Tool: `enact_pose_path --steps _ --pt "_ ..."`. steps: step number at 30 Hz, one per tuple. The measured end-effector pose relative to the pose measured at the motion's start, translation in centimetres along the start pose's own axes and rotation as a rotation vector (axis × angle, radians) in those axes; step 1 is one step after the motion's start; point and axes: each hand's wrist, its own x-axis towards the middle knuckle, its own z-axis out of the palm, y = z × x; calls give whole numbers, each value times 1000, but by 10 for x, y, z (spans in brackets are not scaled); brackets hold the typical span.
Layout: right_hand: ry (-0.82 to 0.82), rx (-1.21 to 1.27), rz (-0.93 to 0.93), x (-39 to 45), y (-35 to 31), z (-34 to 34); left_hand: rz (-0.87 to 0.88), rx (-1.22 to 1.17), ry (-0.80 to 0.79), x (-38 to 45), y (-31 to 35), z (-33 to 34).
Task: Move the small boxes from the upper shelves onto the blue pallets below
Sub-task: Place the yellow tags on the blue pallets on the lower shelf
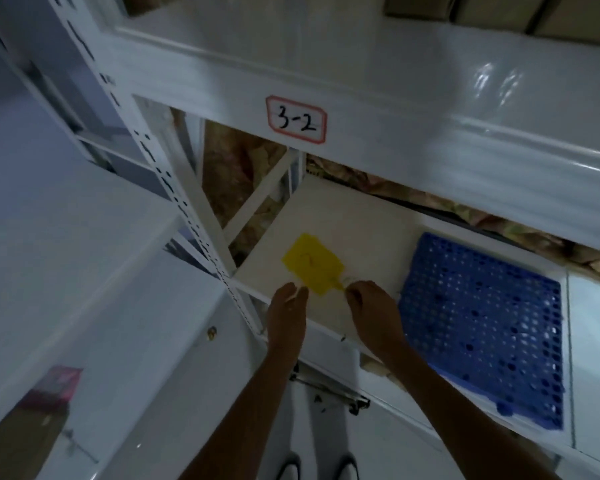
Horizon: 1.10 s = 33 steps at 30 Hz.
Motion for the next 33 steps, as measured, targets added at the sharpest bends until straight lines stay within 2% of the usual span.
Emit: enact_pose_path --steps 2,3,7,14,18,27,33 --pt "88 109 -30 -18 -4 -16 -56 -237 -146 -16 15 6" --pt "120 140 -46 -30 -7 -23 -21 -306 -187 -25 21 6" --pt "188 188 -80 -75 -18 -46 116 -414 -270 -65 38 1" --pt "266 326 5 -130 -36 -64 191 -404 -238 -113 58 -21" --pt "313 382 68 -153 -43 -60 207 -400 -285 -123 59 -37" --pt "345 370 127 -190 -26 -69 207 -396 -293 -129 59 -50" --pt "324 294 160 -223 -12 -94 301 -274 -309 -143 48 -29"
